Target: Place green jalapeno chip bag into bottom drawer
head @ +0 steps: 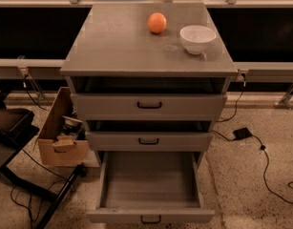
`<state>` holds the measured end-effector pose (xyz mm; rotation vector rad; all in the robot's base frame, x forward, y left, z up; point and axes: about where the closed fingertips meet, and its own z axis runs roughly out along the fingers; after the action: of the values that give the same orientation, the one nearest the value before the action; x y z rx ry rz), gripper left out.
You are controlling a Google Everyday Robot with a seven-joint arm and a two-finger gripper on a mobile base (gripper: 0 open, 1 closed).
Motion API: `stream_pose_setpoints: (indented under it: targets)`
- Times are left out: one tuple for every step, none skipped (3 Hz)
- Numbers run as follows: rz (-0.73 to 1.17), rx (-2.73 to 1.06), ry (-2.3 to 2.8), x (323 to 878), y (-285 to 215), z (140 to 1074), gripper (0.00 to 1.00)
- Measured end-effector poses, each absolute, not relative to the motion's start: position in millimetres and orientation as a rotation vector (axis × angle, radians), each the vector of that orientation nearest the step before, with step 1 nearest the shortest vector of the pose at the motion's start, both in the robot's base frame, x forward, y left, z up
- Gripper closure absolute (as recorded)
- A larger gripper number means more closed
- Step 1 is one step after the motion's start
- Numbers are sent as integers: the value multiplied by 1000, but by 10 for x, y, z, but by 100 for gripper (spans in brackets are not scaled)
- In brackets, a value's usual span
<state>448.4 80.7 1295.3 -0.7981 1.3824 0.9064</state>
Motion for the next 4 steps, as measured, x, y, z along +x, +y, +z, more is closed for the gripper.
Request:
stream_pose_setpoints:
  targets:
    - [1001, -865, 1443, 3989, 1231, 12643, 100]
    - [1001, -865, 1443, 3989, 1231, 12644, 100]
    - [1001, -886, 1438, 3973, 1321, 12635, 100]
    - [1014, -932, 1471, 4030, 1693, 12271, 100]
